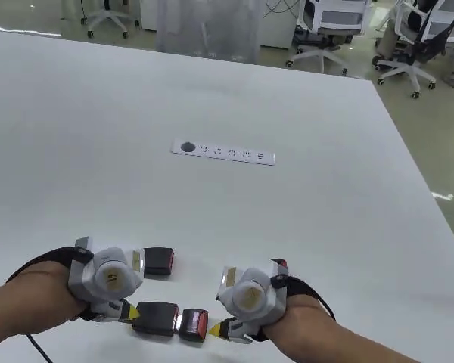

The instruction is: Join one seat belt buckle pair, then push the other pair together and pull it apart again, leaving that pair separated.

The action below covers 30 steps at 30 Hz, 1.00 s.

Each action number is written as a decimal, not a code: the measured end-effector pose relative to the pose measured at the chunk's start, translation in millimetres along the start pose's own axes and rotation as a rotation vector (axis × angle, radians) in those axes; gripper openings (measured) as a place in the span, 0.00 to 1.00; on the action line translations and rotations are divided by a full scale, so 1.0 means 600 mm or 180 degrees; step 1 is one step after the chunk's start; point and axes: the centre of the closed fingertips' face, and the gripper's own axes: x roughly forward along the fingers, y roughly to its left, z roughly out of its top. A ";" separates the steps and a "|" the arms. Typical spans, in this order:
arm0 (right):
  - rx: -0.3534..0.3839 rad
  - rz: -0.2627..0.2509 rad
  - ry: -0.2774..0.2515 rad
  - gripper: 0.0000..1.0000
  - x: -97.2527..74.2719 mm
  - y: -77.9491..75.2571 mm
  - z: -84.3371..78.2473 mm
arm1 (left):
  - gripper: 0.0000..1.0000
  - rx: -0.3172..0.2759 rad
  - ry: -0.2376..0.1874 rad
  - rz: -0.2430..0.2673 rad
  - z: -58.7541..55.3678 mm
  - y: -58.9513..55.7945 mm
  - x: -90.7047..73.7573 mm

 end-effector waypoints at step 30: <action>-0.0061 -0.0290 0.0420 0.42 -0.040 -0.191 -0.178 | 0.51 0.0205 0.0217 -0.0009 -0.027 0.156 0.061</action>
